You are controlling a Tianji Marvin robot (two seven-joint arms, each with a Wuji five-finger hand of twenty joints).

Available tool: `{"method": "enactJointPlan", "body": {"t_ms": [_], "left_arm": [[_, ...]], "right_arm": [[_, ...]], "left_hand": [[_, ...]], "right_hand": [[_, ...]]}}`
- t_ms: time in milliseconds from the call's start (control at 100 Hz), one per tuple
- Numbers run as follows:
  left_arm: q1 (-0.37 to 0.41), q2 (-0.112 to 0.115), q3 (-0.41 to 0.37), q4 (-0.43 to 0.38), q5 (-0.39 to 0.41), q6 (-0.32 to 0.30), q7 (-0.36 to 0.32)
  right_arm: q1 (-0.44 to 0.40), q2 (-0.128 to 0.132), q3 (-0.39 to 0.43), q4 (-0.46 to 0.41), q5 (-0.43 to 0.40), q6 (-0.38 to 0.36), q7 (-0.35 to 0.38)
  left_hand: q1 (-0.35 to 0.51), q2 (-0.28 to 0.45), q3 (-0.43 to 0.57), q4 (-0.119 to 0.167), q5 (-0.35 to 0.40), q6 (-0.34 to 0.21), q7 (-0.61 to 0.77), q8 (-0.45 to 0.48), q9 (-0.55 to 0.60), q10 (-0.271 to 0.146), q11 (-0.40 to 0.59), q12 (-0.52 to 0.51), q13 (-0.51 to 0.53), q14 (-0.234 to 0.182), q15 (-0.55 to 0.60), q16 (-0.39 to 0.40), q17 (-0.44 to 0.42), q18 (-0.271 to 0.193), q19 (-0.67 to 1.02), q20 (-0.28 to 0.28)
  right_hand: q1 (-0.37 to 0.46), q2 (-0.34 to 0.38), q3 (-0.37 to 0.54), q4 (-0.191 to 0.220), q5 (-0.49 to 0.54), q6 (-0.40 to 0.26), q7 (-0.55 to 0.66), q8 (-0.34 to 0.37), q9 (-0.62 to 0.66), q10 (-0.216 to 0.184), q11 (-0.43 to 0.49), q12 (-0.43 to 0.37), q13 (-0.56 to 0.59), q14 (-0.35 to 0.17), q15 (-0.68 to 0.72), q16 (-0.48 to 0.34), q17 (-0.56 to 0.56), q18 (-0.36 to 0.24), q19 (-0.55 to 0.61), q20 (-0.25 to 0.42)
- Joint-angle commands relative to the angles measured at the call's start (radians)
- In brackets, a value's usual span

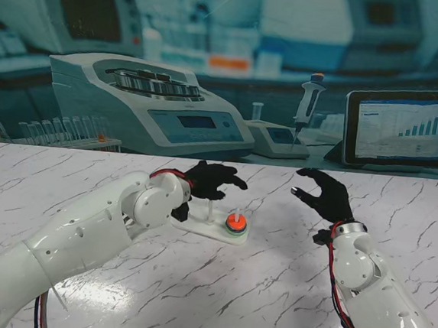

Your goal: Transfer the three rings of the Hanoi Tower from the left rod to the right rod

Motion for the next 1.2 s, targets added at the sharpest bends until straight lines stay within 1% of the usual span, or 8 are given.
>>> {"method": "enactJointPlan", "body": {"t_ms": [0,120,190,240,460,570,730,1190], "left_arm": [[0.007,0.008,-0.011,-0.024,0.028,-0.009,0.003],[0.037,0.018,-0.057,-0.059,0.049,0.007,0.004],[0.058,0.025,-0.088,-0.08,0.066,0.018,0.002],[0.076,0.029,-0.112,-0.091,0.075,0.02,0.003],[0.171,0.04,-0.226,-0.14,0.103,0.069,0.023],[0.223,0.038,-0.278,-0.167,0.094,0.133,0.046],[0.292,0.034,-0.344,-0.188,0.109,0.182,0.099],[0.4,-0.032,-0.42,-0.116,0.04,0.198,0.41]], "right_arm": [[-0.005,-0.008,-0.006,-0.003,0.002,-0.005,-0.001],[-0.005,-0.008,-0.009,-0.003,0.004,-0.008,0.002],[-0.005,-0.008,-0.011,-0.005,0.007,-0.011,0.004],[-0.005,-0.008,-0.015,-0.007,0.009,-0.015,0.009],[-0.002,-0.006,-0.047,-0.011,0.027,-0.028,0.039],[0.002,-0.007,-0.061,-0.012,0.038,-0.032,0.051],[0.002,-0.006,-0.074,-0.017,0.046,-0.034,0.067],[0.006,0.004,-0.085,-0.022,0.013,-0.054,0.081]], "left_hand": [[0.028,0.039,-0.029,0.001,0.005,-0.016,0.005,-0.017,-0.001,-0.008,0.005,0.002,0.005,0.01,0.002,0.002,-0.024,0.029,0.026,-0.01],[0.021,0.067,-0.139,-0.003,0.005,-0.008,0.002,-0.013,-0.004,-0.008,0.0,0.0,0.001,0.008,-0.003,0.001,-0.032,0.027,0.017,-0.016],[0.082,0.151,-0.441,-0.007,0.006,-0.005,-0.004,-0.005,-0.001,-0.007,-0.001,0.0,-0.001,0.008,-0.006,0.0,-0.032,0.025,0.008,-0.019],[0.037,0.18,-0.502,-0.014,0.007,-0.002,-0.004,-0.004,-0.001,-0.007,-0.002,0.0,-0.003,0.008,-0.007,0.0,-0.032,0.025,0.008,-0.019],[-0.141,0.232,-0.515,-0.031,0.005,0.028,-0.009,-0.001,0.002,-0.004,-0.01,-0.001,-0.03,0.005,-0.026,-0.009,-0.05,0.025,-0.065,-0.063],[-0.193,0.252,-0.519,-0.035,0.018,0.055,-0.002,0.006,0.021,-0.026,-0.009,-0.001,-0.043,-0.045,-0.047,-0.027,-0.054,0.011,-0.111,-0.092],[-0.273,0.265,-0.523,-0.033,0.0,0.09,-0.01,0.007,0.017,-0.017,-0.017,-0.005,-0.052,-0.047,-0.061,-0.043,-0.057,0.001,-0.145,-0.11],[-0.354,0.341,-0.513,-0.027,-0.06,0.087,-0.047,-0.01,0.004,-0.063,-0.026,-0.018,-0.062,-0.073,-0.071,-0.054,-0.07,-0.03,-0.205,-0.13]], "right_hand": [[0.009,0.013,-0.014,0.029,0.023,-0.017,0.011,-0.01,0.027,-0.012,0.006,0.005,0.003,-0.006,0.0,0.007,-0.013,-0.086,0.007,0.009],[0.009,0.016,-0.015,0.029,0.023,-0.015,0.011,-0.01,0.027,-0.012,0.007,0.005,0.001,-0.005,0.006,0.007,-0.013,-0.085,0.006,0.008],[0.009,0.017,-0.015,0.029,0.022,-0.017,0.011,-0.01,0.027,-0.011,0.008,0.004,0.001,-0.005,0.009,0.007,-0.014,-0.085,0.006,0.008],[0.009,0.018,-0.015,0.029,0.02,-0.015,0.01,-0.01,0.026,-0.014,0.008,0.004,0.002,-0.006,0.011,0.007,-0.013,-0.085,0.006,0.008],[0.005,0.022,-0.017,0.029,0.016,-0.02,0.008,-0.011,0.023,-0.017,0.007,0.003,-0.011,-0.013,0.012,0.005,-0.013,-0.086,0.007,0.008],[0.002,0.024,-0.017,0.029,0.014,-0.019,0.006,-0.012,0.021,-0.018,0.005,0.002,-0.022,-0.018,0.002,0.0,-0.015,-0.088,0.006,0.009],[-0.003,0.023,-0.017,0.03,0.013,-0.019,0.005,-0.012,0.02,-0.02,0.003,0.002,-0.015,-0.016,-0.011,-0.002,-0.016,-0.089,0.007,0.009],[-0.081,0.017,0.022,0.03,-0.011,0.008,-0.021,-0.024,-0.02,-0.009,-0.057,-0.035,-0.067,-0.035,-0.079,-0.047,-0.045,-0.106,-0.013,-0.002]]}}
